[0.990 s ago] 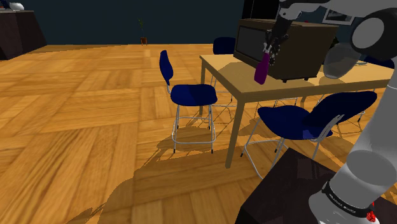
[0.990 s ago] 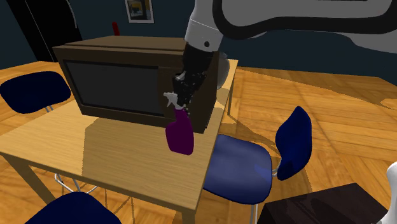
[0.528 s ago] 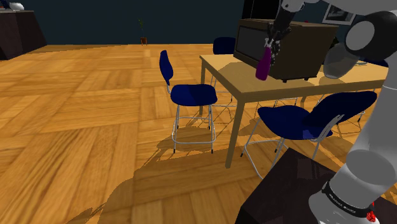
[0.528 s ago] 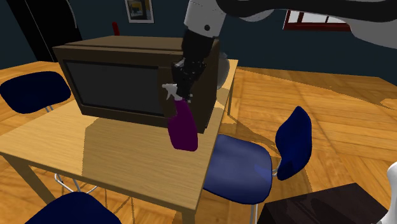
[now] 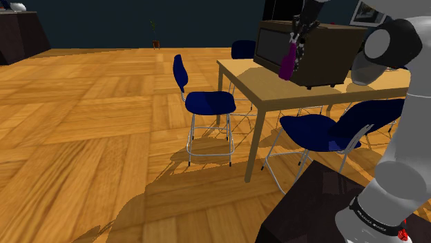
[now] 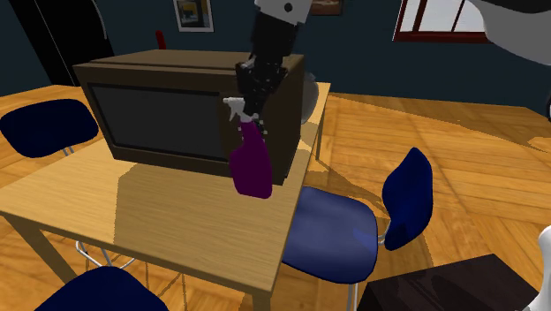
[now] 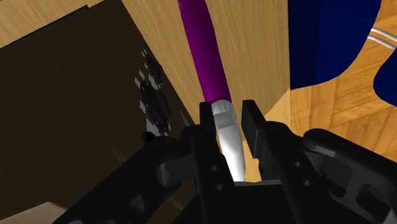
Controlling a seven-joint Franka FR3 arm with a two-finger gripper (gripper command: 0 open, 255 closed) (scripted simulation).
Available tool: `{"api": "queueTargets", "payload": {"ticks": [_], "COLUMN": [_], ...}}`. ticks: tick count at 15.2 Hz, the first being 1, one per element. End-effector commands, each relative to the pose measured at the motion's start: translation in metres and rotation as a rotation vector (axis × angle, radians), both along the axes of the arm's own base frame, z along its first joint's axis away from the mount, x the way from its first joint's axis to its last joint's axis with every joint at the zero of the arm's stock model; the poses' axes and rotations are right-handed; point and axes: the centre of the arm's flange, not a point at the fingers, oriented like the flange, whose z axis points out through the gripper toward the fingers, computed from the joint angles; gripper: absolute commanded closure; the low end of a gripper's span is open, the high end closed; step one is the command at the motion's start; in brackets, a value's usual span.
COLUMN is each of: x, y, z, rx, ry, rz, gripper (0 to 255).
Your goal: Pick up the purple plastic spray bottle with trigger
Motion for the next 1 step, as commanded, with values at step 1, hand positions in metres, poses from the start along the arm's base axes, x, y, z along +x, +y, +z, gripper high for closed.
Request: {"api": "queueTargets", "payload": {"ticks": [1], "x": [-0.0005], "y": [0.0005], "z": [0.0030], "rx": [0.000], "ry": [0.000], "rz": [0.000], "gripper": [255]}}
